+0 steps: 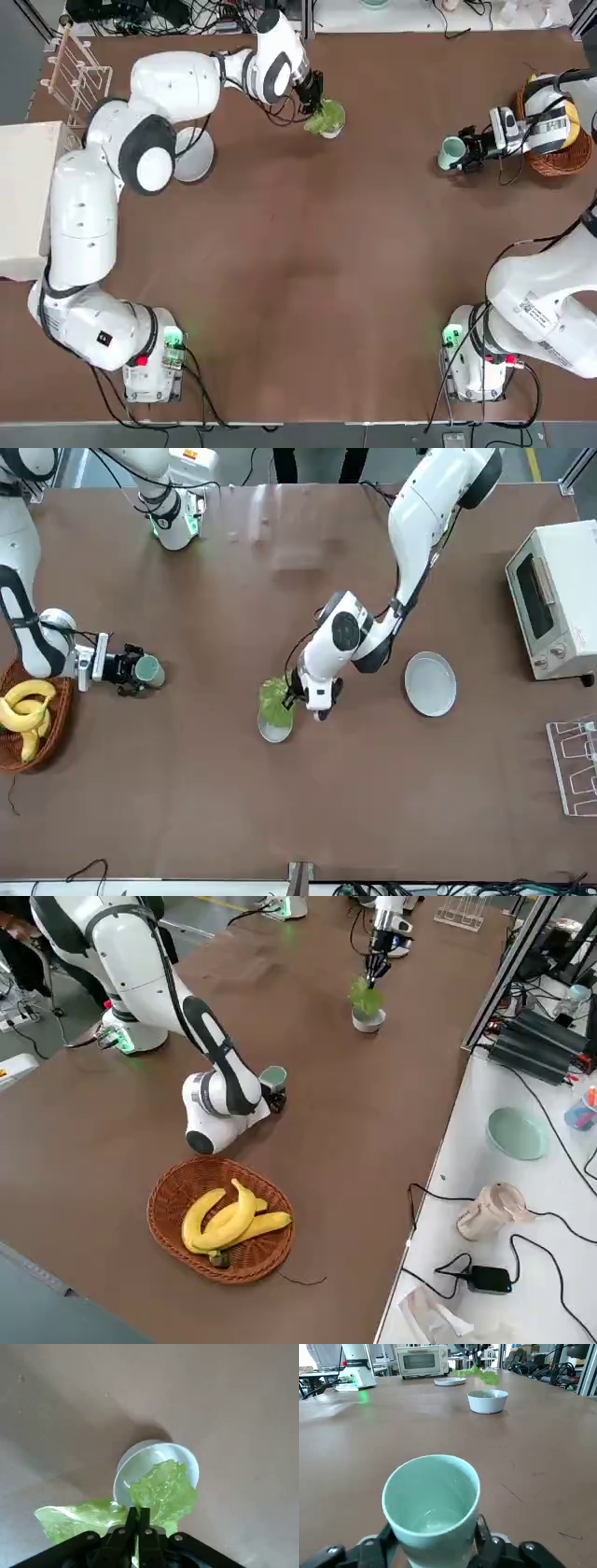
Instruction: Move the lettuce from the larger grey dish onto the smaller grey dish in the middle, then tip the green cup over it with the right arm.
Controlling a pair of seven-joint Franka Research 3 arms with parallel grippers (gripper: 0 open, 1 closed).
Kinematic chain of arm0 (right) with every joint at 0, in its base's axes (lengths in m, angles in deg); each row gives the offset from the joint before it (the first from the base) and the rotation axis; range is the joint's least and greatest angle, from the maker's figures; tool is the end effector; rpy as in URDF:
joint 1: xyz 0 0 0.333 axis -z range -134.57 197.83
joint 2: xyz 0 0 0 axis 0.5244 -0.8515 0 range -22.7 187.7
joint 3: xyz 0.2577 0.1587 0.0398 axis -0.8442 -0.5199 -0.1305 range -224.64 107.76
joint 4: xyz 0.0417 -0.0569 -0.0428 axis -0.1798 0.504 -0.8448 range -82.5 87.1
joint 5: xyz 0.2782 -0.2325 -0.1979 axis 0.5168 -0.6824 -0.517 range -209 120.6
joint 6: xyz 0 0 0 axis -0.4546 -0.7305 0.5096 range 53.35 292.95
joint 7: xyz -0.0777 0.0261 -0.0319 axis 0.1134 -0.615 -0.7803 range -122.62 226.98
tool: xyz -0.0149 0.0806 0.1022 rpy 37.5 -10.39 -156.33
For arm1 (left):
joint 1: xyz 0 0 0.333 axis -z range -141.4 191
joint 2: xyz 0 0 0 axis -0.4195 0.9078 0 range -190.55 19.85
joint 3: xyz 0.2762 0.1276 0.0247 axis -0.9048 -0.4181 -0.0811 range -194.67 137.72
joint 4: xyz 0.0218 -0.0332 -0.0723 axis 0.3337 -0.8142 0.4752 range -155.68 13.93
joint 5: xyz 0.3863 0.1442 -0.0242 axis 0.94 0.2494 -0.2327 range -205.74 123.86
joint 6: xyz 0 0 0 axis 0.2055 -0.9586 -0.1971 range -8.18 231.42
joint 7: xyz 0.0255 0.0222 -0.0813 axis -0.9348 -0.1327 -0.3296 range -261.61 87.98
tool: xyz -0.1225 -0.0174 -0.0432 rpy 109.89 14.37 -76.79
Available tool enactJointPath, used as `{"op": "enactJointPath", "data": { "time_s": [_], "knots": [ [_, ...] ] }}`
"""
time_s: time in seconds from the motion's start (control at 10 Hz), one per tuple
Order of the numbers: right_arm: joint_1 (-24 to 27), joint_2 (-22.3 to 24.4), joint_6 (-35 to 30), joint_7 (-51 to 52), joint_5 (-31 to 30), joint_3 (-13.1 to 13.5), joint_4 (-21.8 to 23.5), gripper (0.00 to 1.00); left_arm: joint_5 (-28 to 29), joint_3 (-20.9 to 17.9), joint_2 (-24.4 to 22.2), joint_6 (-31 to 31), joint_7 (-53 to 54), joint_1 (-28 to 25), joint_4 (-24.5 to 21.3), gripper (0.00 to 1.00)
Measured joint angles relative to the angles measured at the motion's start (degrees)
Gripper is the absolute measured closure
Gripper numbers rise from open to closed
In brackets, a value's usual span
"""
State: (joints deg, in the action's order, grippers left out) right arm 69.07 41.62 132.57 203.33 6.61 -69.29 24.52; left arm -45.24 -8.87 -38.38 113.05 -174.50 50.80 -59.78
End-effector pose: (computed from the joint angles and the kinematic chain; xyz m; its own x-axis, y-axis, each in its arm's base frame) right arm 0.4959 -0.1447 0.0614 0.0391 0.3947 0.9180 0.9992 -0.0223 -0.0329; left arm 0.5848 -0.5178 0.2321 0.6061 0.7405 -0.2903 0.7889 -0.5130 0.3385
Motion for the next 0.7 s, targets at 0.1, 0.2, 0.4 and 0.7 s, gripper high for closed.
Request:
{"op": "enactJointPath", "data": {
  "time_s": [0.1, 0.2, 0.4, 0.7],
  "knots": [
    [-0.1, 0.0, 0.0, -1.2, 0.0, 0.0, 0.0, 0.32, 0.0, -1.1, 0.6, 1.2, 0.0, 0.6, 0.0, 0.96],
    [-0.3, 0.0, 0.0, -2.7, 0.2, -0.6, -0.2, 0.32, 0.0, -1.9, 1.5, 3.0, 0.0, 1.1, 0.0, 0.96],
    [-1.6, 0.1, 0.4, -5.7, 2.8, -2.4, -1.1, 0.32, 0.0, -2.4, 3.6, 5.4, 0.0, 1.6, 1.0, 0.96],
    [-7.4, 1.4, 2.7, -9.7, 7.9, -2.8, -2.9, 0.32, 0.0, -2.6, 4.5, 5.5, 0.1, 1.7, 2.4, 0.86]
  ]
}}
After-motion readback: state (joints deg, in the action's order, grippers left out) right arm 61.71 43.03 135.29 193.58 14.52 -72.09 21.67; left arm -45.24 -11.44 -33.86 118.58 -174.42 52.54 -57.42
